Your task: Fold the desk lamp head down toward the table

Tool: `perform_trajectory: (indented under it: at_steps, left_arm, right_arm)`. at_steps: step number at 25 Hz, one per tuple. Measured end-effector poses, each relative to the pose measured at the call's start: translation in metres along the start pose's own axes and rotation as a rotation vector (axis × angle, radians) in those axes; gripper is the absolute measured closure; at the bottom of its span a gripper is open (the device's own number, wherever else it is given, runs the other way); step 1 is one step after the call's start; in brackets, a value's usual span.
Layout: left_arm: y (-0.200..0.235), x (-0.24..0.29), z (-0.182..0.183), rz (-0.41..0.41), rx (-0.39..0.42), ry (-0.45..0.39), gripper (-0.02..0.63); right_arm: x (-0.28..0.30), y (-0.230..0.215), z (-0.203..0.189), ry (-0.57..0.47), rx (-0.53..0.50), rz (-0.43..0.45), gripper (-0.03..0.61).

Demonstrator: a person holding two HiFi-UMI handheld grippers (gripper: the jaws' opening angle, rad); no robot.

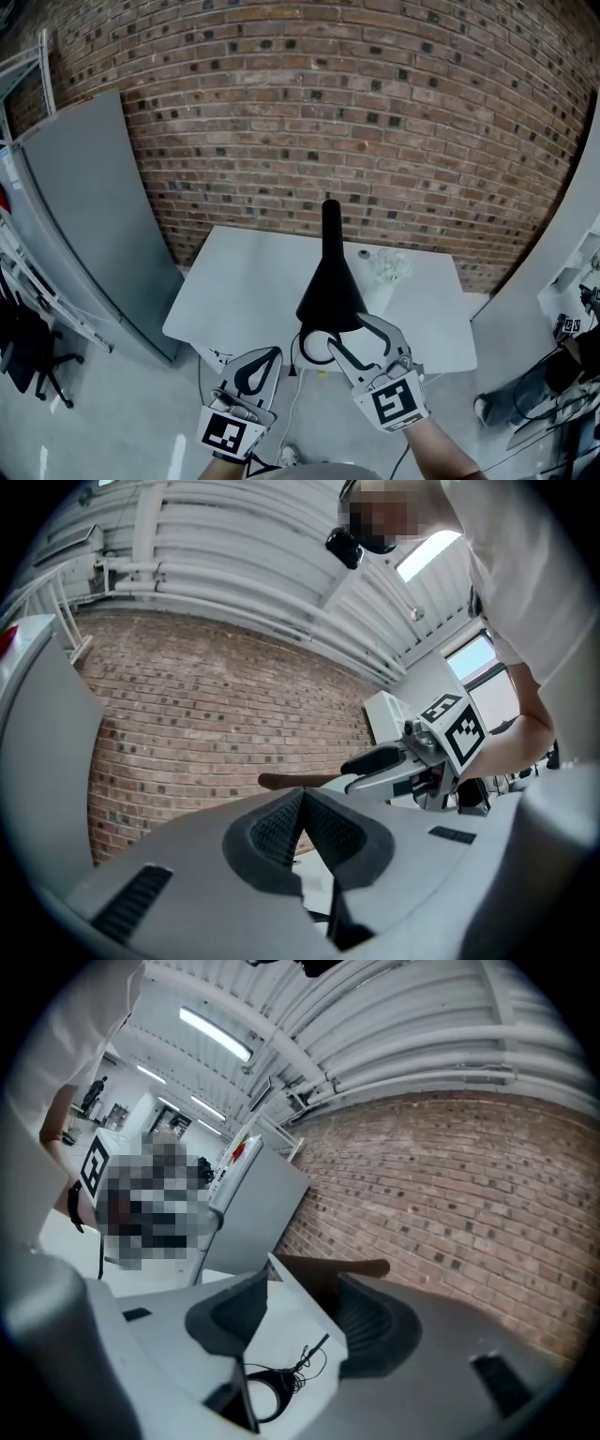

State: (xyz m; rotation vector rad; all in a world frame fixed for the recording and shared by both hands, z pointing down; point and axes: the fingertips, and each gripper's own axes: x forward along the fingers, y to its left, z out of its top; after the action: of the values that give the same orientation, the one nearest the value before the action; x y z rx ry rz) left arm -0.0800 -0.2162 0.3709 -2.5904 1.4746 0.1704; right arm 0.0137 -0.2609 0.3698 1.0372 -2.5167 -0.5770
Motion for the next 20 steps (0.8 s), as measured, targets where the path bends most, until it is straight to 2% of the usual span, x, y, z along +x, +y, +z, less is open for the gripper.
perform_trajectory:
  at_steps: [5, 20]
  left_arm:
    - [0.002, -0.003, -0.004, 0.002, 0.0, 0.008, 0.606]
    - [0.012, -0.002, -0.025, -0.007, -0.011, 0.041, 0.606]
  right_arm:
    - [0.006, 0.011, -0.028, 0.064, 0.036, 0.019, 0.354]
    - [0.027, 0.022, -0.066, 0.143, 0.068, 0.032, 0.354]
